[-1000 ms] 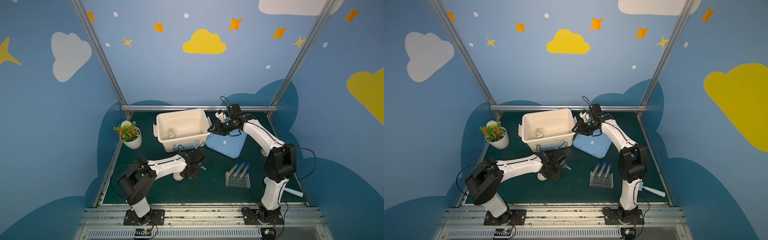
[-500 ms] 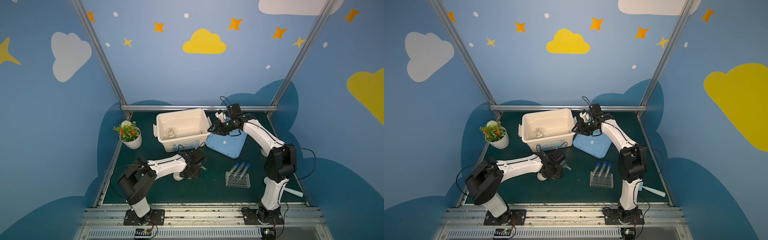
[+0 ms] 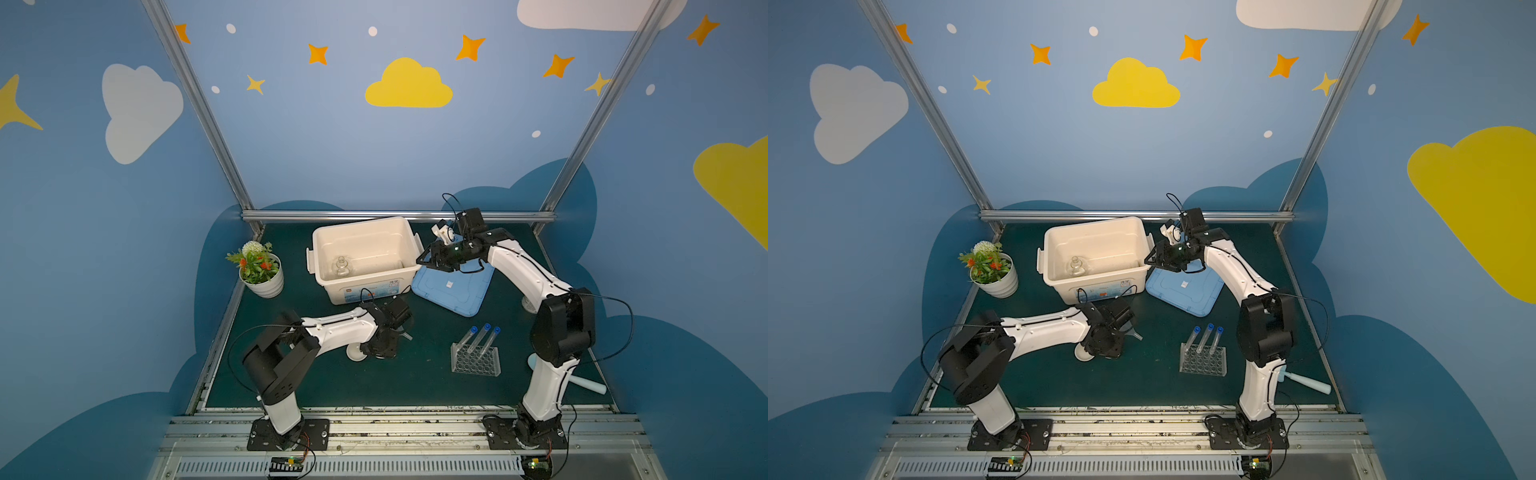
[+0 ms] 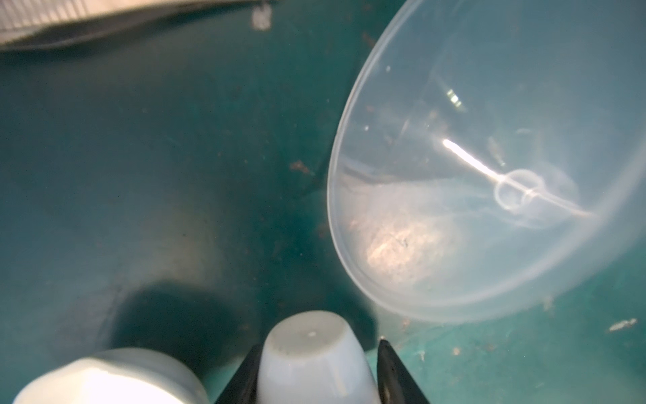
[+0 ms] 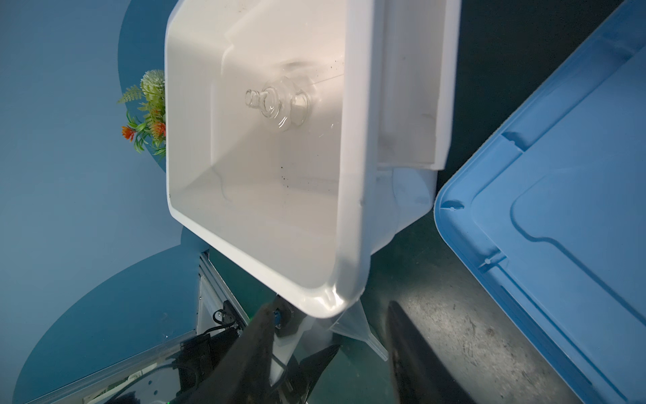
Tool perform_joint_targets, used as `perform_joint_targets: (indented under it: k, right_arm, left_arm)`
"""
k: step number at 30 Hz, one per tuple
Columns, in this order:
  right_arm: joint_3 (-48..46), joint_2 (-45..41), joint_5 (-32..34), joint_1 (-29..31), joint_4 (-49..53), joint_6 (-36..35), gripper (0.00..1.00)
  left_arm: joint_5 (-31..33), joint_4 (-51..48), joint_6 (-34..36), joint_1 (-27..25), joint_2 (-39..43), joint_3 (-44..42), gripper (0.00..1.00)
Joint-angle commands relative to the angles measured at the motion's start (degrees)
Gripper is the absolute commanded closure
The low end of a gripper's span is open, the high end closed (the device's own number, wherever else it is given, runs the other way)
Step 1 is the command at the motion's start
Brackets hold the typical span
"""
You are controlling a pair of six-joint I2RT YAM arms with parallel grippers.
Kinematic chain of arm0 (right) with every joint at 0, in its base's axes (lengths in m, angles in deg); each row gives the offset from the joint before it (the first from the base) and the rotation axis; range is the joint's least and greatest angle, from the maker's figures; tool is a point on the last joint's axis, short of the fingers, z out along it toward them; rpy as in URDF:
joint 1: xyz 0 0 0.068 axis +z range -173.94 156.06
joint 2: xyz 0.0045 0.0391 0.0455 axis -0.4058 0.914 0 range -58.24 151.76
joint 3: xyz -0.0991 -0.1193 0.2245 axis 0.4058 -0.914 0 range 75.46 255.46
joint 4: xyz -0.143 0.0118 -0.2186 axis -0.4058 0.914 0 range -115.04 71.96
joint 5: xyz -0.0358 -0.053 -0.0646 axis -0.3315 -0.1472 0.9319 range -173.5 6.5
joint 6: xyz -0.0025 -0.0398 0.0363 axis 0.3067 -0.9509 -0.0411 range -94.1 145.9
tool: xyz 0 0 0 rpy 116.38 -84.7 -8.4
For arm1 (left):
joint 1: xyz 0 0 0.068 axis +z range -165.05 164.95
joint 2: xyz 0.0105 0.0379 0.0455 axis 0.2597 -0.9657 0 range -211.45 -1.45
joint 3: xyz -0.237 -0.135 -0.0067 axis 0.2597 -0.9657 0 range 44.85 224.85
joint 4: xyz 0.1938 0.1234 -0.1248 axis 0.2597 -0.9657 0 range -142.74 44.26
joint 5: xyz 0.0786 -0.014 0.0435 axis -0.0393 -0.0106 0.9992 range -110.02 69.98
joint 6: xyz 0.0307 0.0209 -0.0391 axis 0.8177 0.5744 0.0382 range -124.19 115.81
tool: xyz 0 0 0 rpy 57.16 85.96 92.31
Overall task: Organize the chemistry lab equipment
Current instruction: 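Close the left gripper on the small white cup, then lift the white cup with the left gripper and carry it over the box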
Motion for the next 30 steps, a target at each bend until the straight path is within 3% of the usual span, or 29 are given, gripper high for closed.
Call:
perform_joint_targets:
  k: [1,7,22,30]
  right_arm:
    - [-0.7,-2.6,-0.7,-0.3,-0.7,-0.1,0.48]
    - [-0.8,-2.6,-0.7,-0.4,-0.7,0.0,0.48]
    - [-1.3,-3.3,-0.8,-0.3,-1.2,0.1,0.48]
    - [-1.9,-4.0,-0.7,-0.3,-1.6,0.4,0.48]
  left_arm:
    - [0.8,-1.7,0.5,-0.3,-0.1,0.9,0.55]
    - [1.1,-1.9,1.0,-0.3,0.9,1.7,0.65]
    - [7.3,-11.3,5.3,0.6,8.3,11.2,0.66]
    - [8.3,-11.6,7.4,3.3,13.9,14.5,0.67]
